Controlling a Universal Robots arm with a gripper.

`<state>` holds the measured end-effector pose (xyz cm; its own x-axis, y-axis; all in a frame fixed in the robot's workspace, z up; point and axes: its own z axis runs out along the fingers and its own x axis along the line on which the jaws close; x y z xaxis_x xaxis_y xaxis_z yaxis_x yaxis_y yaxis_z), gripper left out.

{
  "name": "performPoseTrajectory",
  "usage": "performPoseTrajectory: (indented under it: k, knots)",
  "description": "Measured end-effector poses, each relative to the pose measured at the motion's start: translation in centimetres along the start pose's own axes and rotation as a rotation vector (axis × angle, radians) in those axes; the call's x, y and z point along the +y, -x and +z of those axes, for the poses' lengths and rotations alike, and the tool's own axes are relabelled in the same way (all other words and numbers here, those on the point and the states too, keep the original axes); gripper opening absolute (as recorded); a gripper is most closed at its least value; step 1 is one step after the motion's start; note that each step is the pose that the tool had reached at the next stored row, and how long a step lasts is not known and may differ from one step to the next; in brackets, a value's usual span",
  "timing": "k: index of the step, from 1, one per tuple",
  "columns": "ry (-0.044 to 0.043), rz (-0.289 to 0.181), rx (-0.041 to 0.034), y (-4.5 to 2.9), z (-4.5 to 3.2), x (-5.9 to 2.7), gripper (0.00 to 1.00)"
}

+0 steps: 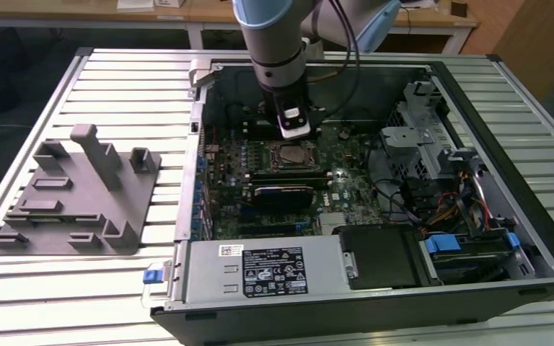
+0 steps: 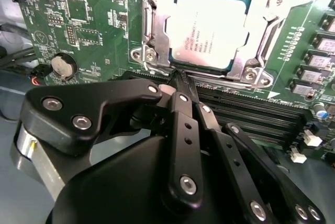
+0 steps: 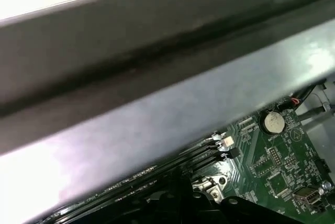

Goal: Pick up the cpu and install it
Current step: 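Install the first cpu locking lever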

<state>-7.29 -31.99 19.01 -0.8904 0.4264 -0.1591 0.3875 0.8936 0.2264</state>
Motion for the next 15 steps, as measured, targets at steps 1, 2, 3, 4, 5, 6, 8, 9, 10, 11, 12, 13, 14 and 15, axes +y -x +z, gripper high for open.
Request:
performPoseTrajectory:
  k: [1,2,3,4,5,6,8,9,10,11,12,13,14,15]
  knots:
    - [-0.0002,0.000,0.0000,0.08,0.03,0.03,0.11]
    - [-0.0003,0.001,-0.0001,0.16,0.06,0.06,0.11]
    - [-0.0004,0.001,-0.0001,0.22,0.07,0.09,0.11]
    - [-0.0003,0.001,-0.0001,0.26,0.08,0.10,0.11]
    - [0.0000,0.001,0.0001,0.31,0.09,0.12,0.11]
    - [0.0008,0.001,0.0003,0.34,0.11,0.14,0.11]
    - [0.0035,0.002,0.0015,0.39,0.12,0.16,0.11]
    - [0.0055,0.003,0.0025,0.40,0.12,0.16,0.11]
    - [0.0079,0.003,0.0035,0.40,0.12,0.16,0.11]
    - [0.0113,0.004,0.0049,0.41,0.13,0.16,0.11]
    - [0.0140,0.005,0.0063,0.41,0.12,0.16,0.11]
    - [0.0162,0.006,0.0074,0.42,0.12,0.17,0.11]
    - [0.0181,0.006,0.0082,0.42,0.12,0.17,0.11]
    - [0.0189,0.006,0.0083,0.42,0.12,0.18,0.11]
